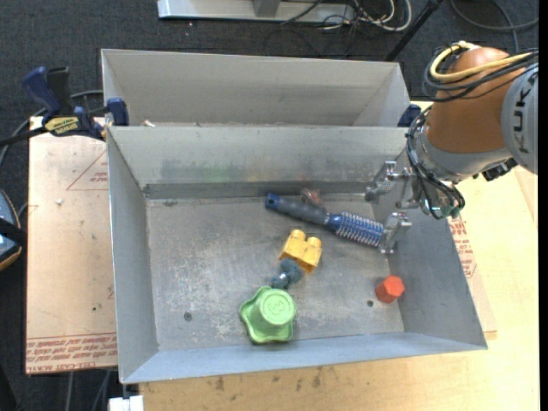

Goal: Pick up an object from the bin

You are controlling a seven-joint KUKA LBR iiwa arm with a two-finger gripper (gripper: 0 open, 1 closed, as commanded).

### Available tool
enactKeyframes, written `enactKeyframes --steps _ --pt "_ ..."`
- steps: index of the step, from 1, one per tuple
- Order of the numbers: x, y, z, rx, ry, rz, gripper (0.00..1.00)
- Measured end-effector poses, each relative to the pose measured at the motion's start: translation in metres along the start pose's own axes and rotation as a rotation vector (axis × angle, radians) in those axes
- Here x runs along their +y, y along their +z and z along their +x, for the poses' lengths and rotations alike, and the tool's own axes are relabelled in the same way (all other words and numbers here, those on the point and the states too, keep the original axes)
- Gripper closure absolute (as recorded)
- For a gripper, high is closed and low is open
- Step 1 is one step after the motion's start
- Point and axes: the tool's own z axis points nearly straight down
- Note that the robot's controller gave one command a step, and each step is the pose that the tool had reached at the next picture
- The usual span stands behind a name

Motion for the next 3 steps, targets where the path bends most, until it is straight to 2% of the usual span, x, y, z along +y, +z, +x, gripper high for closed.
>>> enactKeyframes --steps 1,2,3 --pt "-0.036 0.085 -0.02 -0.005 -0.282 0.001 0.0" --pt "-0.036 0.083 -0.022 -0.009 -0.283 0.002 1.0" --pt "-0.034 -0.093 -0.02 -0.015 -0.486 0.007 1.0"
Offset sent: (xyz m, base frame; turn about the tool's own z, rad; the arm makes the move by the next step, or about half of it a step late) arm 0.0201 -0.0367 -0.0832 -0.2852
